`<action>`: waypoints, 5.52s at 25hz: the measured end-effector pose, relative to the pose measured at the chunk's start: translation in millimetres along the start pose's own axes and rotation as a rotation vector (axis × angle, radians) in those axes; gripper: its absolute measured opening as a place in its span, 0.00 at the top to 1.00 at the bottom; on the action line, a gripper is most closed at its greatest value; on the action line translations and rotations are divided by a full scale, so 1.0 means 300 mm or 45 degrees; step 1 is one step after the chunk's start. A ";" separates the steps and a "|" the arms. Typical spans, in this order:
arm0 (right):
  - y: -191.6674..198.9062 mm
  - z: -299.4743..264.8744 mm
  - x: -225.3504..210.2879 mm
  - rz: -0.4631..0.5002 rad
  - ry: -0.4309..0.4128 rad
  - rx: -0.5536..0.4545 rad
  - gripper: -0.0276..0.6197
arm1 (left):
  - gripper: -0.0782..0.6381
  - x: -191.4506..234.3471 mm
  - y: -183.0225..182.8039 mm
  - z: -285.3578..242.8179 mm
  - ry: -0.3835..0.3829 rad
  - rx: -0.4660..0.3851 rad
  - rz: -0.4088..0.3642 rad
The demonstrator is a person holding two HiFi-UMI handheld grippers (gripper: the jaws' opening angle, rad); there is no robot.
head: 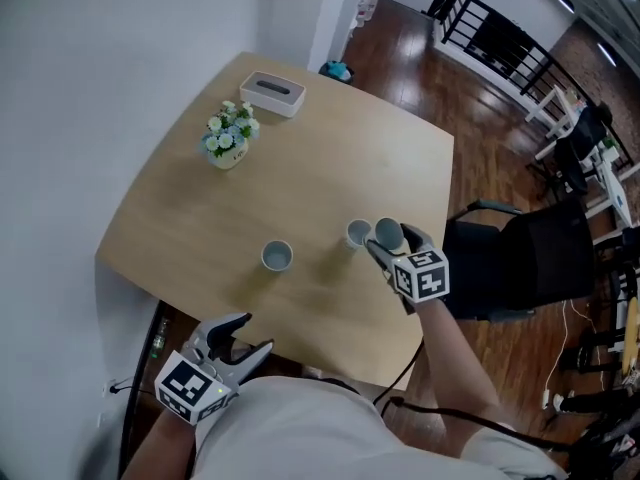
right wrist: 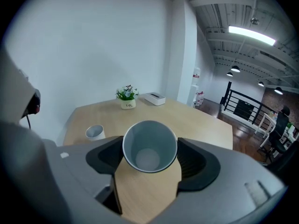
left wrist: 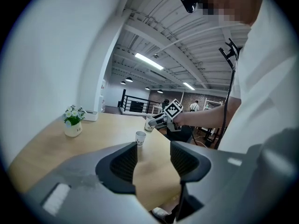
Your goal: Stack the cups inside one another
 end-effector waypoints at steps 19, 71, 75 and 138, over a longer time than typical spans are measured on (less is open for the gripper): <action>0.095 -0.240 0.025 -0.028 0.015 0.113 0.38 | 0.56 0.137 0.040 0.129 -0.071 0.011 0.069; -0.081 -0.029 0.238 0.056 -0.011 0.019 0.40 | 0.51 0.083 -0.007 -0.036 0.228 -0.015 0.023; -0.090 -0.027 0.113 0.056 0.007 -0.003 0.40 | 0.51 0.049 -0.007 -0.087 0.189 -0.020 0.038; 0.477 1.267 0.461 0.007 -0.184 -0.148 0.36 | 0.51 -0.735 0.151 0.087 -0.028 -0.122 0.013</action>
Point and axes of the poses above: the fingertips, and each gripper's own axes: z backward along the fingers, x to its left, y out of its underside, the point moved 1 cm from there along z, backward along the fingers, and after that the axes turned 7 degrees about -x, right-handed, at the moved point
